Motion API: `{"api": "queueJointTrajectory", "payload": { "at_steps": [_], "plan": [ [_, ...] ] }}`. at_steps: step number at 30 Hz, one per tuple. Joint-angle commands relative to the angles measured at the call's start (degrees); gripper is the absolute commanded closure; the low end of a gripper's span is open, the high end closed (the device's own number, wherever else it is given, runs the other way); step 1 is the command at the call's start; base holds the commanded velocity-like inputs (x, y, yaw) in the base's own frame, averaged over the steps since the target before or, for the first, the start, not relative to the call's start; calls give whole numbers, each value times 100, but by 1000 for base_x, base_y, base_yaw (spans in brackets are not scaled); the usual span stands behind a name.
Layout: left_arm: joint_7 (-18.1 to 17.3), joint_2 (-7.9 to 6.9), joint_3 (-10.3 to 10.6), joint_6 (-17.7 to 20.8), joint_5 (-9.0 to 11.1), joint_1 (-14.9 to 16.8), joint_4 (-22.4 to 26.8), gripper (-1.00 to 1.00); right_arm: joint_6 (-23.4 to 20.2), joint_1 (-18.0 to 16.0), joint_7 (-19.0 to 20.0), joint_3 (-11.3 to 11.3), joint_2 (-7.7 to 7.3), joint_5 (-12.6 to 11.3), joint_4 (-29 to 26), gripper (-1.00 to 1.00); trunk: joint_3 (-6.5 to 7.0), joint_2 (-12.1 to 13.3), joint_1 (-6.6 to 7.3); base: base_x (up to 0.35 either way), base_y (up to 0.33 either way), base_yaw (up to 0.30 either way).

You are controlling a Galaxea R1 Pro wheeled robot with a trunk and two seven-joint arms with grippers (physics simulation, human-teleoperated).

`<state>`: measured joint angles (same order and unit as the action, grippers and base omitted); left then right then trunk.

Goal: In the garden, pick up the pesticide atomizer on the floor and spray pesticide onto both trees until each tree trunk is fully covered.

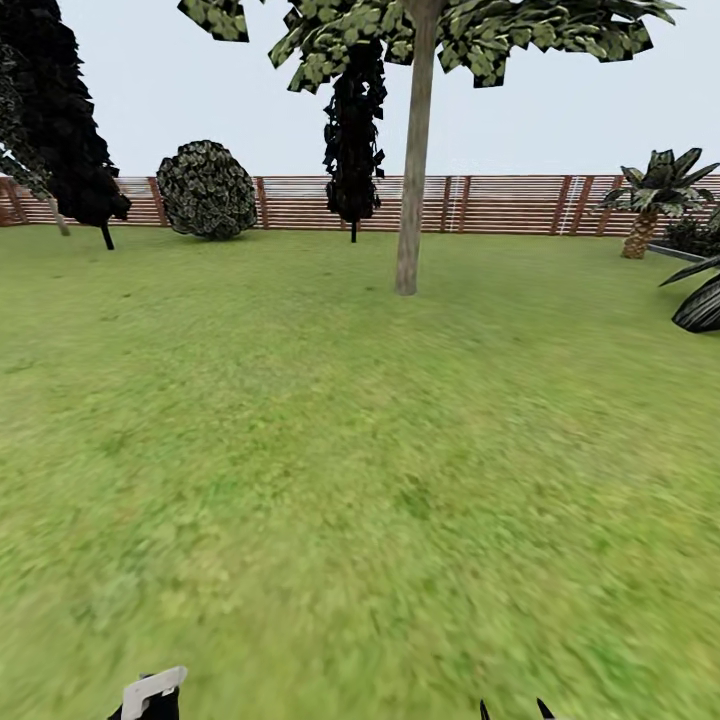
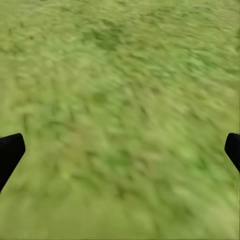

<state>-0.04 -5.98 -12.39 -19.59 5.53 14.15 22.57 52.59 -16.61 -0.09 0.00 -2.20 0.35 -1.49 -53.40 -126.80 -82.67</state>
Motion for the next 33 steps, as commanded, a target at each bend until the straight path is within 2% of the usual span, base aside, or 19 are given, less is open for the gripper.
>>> {"api": "queueJointTrajectory", "payload": {
  "at_steps": [1,33],
  "plan": [
    [-2,0,0,0,0,0,1,100,2,0,0,1,-3,0,0,-100,0,0,0,340,0,0],
    [-4,0,0,-1,1,0,2,100,0,0,0,5,-1,0,1,-100,0,0,0,340,0,0]
  ]
}}
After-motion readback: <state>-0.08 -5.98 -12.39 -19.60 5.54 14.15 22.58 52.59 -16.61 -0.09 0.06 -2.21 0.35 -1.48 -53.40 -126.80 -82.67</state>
